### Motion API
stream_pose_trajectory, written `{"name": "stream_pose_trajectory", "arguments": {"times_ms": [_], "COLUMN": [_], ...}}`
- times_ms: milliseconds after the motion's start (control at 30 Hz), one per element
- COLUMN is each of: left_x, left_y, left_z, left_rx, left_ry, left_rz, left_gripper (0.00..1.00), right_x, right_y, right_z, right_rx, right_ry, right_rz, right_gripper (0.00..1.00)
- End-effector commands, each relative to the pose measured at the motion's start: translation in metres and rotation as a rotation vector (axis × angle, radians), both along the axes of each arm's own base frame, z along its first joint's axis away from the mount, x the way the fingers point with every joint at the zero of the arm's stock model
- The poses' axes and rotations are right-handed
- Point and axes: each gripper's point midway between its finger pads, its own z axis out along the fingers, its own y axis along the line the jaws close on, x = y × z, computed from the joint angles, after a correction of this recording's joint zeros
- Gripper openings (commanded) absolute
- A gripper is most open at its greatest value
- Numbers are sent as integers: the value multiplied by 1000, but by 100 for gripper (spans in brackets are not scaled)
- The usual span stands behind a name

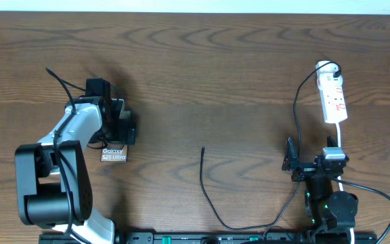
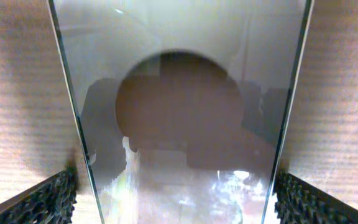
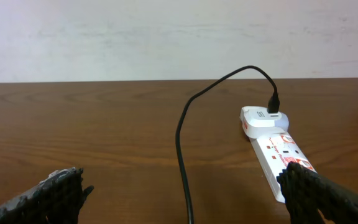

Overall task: Plug charger to phone and switch on socket
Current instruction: 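Close the left gripper on the silver phone's sides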

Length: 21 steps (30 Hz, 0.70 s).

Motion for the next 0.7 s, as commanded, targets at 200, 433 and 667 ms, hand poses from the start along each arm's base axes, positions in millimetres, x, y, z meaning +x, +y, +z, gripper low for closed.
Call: {"name": "stream_pose_trajectory", "arguments": {"times_ms": [200, 433, 667], "left_x": [-6, -7, -7], "left_y": [1, 1, 1], "left_z": [-9, -10, -10], "left_rx": [5, 5, 5], "left_ry": [21, 23, 22], "left_rz": [-6, -5, -5], "left_gripper": [98, 95, 88], "right_x": [0, 0, 0], "right_y": [-1, -1, -1], "right_z": [-1, -1, -1], "right_rx": [6, 6, 6], "right_ry": [4, 4, 4], "right_rz": [-2, -2, -2], "right_gripper": [99, 99, 99]}}
